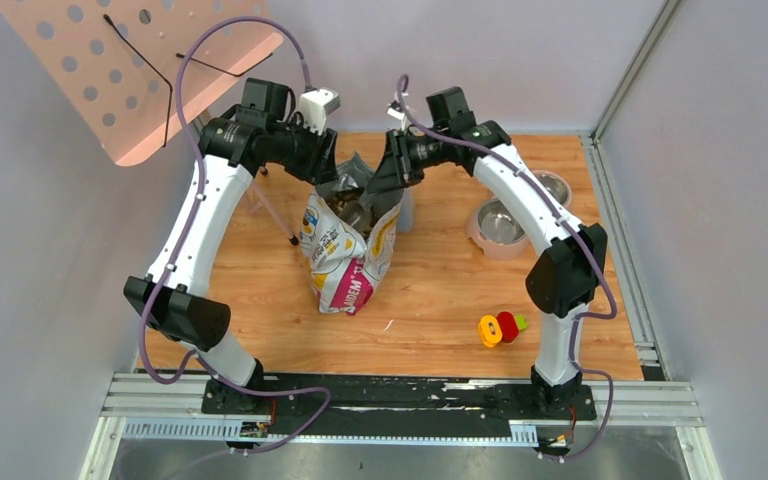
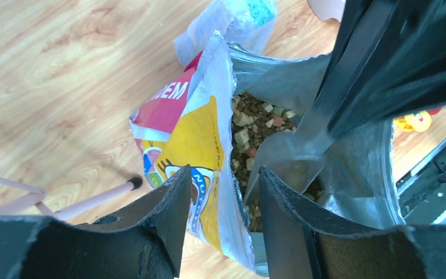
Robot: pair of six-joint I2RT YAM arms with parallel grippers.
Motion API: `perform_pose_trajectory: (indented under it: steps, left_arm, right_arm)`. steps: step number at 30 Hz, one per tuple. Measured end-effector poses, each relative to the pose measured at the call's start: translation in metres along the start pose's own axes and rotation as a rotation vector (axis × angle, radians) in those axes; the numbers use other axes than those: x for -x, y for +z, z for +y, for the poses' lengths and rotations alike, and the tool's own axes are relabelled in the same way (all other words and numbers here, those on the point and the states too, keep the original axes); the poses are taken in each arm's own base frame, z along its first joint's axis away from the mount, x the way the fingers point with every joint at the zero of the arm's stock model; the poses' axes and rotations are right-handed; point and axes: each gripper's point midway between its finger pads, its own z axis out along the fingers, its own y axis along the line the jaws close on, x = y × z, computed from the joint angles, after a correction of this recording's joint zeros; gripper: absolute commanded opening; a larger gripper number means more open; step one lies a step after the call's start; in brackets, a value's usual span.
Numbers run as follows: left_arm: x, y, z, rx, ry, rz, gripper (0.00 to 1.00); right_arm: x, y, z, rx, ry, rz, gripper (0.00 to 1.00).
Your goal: Serve the pet food
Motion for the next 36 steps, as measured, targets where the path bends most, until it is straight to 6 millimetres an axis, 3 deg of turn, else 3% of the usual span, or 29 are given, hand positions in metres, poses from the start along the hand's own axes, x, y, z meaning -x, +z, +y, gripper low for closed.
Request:
perform_pose_trajectory:
  steps: [8,11,14,19,23,29,36]
  left_arm:
    - [0.002,-0.004,0.017,0.08,0.123,0.007,0.58]
    - [0.003,-0.007,0.024,0.127,0.189,0.016,0.58]
    - [0.009,-0.014,0.028,0.158,0.254,0.01,0.59]
    - [0.018,-0.025,0.029,0.173,0.308,-0.007,0.6]
    - [0.018,-0.026,0.026,0.166,0.329,-0.004,0.61]
    - [0.019,-0.023,0.014,0.12,0.313,-0.014,0.65]
    - [0.018,-0.022,0.005,0.083,0.238,-0.025,0.67]
  right_arm:
    - [0.043,-0.069,-0.017,0.159,0.207,-0.115,0.0]
    - [0.05,-0.09,-0.028,0.215,0.277,-0.136,0.0]
    - [0.049,-0.099,-0.036,0.273,0.366,-0.121,0.0]
    - [0.044,-0.102,-0.044,0.334,0.463,-0.091,0.0]
    - [0.049,-0.099,-0.049,0.303,0.416,-0.123,0.0]
    - [0.065,-0.081,-0.036,0.112,0.126,-0.214,0.0]
    - [0.046,-0.031,0.0,-0.114,-0.311,-0.181,0.0]
